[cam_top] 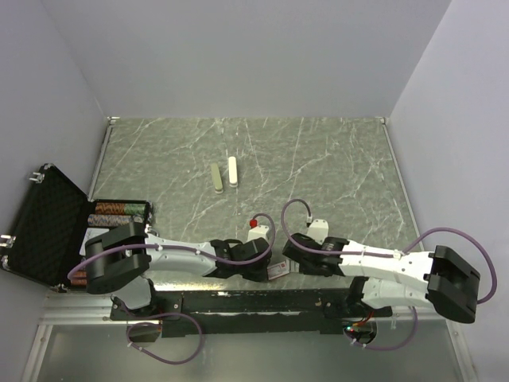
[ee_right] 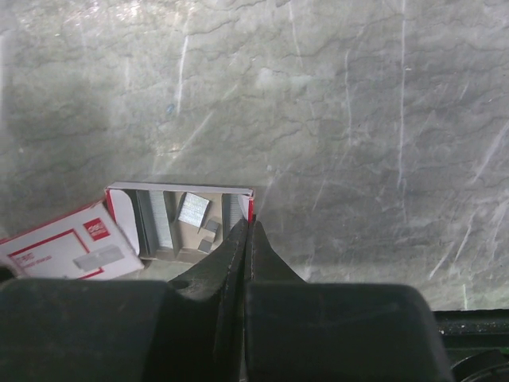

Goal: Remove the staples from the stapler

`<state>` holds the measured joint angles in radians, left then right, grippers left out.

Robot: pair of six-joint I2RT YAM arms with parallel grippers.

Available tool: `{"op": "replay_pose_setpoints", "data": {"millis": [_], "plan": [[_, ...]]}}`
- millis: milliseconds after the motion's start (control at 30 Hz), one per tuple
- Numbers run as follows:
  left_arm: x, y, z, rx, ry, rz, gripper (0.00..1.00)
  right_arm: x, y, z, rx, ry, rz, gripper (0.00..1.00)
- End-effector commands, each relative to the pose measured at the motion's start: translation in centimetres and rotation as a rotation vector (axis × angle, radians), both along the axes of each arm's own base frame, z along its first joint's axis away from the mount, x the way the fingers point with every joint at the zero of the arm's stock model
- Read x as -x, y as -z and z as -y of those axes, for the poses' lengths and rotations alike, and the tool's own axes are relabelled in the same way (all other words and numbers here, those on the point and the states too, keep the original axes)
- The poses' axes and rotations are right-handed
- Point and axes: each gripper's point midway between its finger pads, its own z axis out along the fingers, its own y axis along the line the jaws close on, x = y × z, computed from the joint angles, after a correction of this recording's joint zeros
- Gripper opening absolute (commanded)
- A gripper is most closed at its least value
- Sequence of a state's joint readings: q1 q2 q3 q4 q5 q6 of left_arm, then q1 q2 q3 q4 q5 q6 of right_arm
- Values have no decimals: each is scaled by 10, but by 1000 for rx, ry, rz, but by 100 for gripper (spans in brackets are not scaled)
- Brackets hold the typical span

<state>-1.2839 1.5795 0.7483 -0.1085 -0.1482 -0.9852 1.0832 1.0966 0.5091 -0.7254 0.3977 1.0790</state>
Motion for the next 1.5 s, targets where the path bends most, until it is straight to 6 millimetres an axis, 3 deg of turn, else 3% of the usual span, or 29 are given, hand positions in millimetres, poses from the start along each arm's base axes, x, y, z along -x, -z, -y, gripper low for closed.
{"op": "replay_pose_setpoints", "data": {"millis": [0,733,1033,1300,1467], "plan": [[4,44,-52,-241,-4,0,21,2,-7,-5,-31,2,15,0],[-10,47,-82,-302,10,51,19,32,3,3,32,-14,-29,0],[-11,45,-81,-291,6,49,17,36,4,-1,62,-30,-30,0],[2,46,-77,-277,42,5,8,30,-1,-9,70,-48,-8,0],[16,47,-79,-268,56,-19,9,29,0,-12,59,-53,-4,0]]}}
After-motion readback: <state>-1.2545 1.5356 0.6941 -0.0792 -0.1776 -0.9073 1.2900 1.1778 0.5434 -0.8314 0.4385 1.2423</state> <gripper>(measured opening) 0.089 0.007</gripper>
